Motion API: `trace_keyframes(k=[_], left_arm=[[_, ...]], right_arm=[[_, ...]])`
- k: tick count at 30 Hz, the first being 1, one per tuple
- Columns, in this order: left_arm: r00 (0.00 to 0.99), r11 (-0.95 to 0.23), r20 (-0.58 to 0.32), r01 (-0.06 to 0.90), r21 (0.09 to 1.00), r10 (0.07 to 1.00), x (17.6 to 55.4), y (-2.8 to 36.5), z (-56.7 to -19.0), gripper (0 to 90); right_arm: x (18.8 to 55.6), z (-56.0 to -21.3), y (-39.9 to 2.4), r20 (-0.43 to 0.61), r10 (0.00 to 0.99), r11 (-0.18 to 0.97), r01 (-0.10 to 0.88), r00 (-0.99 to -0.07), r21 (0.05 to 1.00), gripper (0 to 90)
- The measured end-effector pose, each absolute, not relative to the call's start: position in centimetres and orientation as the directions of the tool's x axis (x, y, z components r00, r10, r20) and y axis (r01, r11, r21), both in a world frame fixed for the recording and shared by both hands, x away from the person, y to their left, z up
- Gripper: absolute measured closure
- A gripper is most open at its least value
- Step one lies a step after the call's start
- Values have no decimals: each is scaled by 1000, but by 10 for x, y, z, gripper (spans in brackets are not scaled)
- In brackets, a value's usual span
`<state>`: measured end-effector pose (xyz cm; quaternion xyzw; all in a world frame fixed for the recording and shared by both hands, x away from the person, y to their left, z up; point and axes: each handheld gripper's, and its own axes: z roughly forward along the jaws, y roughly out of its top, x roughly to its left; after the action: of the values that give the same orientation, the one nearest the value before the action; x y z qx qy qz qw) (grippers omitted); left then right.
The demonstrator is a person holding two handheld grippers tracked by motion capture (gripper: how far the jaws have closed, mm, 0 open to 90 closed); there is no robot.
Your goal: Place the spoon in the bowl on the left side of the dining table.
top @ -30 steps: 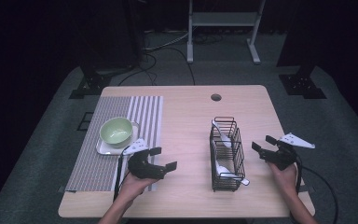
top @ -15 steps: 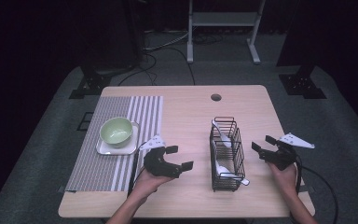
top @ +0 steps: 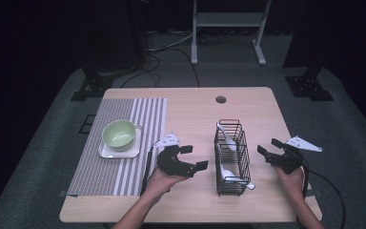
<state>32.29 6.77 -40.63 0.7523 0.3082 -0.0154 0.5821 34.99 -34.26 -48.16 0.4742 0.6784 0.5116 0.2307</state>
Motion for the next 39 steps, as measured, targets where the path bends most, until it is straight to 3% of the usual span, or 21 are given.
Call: trace_keyframes(k=[5,8,23,24,30,34,39], left_arm=[[817,-142,-377,476,868,437,326,57,-403,57],[825,-139,-371,465,874,427,328,52,-401,115],[822,-150,-360,463,873,442,335,25,-400,140],[827,-152,-352,454,878,438,336,24,-401,198],[819,-160,-345,458,875,459,338,20,-400,243],[822,-155,-345,454,877,454,339,19,-401,385],[820,-171,-334,453,875,464,339,16,-400,476]], right_arm=[[350,-482,-342,168,880,31,407,-443,913,215],[350,-482,-342,168,880,30,406,-443,913,214],[350,-482,-342,164,881,34,405,-444,914,214],[350,-482,-342,164,881,34,405,-444,914,214],[350,-482,-342,166,881,32,405,-444,914,214],[350,-482,-342,168,880,31,405,-444,914,214],[350,-482,-342,168,880,31,405,-445,914,215]])
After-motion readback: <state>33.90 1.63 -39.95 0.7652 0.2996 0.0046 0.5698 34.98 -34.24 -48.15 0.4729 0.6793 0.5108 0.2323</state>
